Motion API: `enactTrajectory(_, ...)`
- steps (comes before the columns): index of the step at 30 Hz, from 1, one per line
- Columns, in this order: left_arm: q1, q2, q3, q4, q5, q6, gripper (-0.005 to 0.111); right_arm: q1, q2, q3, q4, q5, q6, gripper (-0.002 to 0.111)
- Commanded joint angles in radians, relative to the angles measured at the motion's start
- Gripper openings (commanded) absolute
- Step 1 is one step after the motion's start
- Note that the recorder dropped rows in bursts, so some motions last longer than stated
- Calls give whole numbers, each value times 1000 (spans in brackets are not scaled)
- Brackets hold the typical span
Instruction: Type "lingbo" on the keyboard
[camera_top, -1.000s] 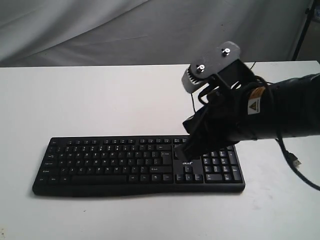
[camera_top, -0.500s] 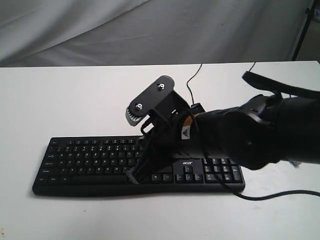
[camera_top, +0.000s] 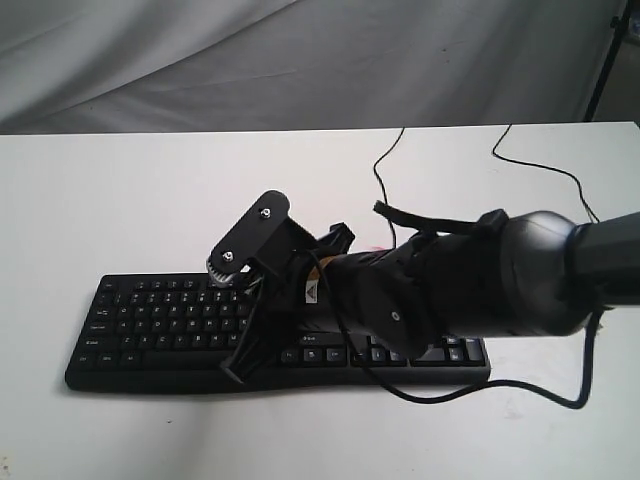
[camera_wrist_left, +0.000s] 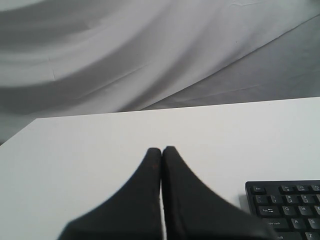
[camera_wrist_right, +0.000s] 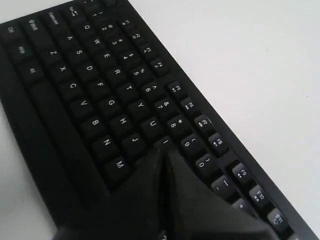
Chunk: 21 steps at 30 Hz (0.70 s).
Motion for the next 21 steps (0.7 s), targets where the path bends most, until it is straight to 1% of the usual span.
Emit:
enactTrajectory(1,-4,3,5,-1,-4,-3,1,2,38,-7,-18,-78,-15,0)
enactTrajectory(21,-4,3,5,-1,-4,-3,1,0,132,-7,-18,-146,-28,0)
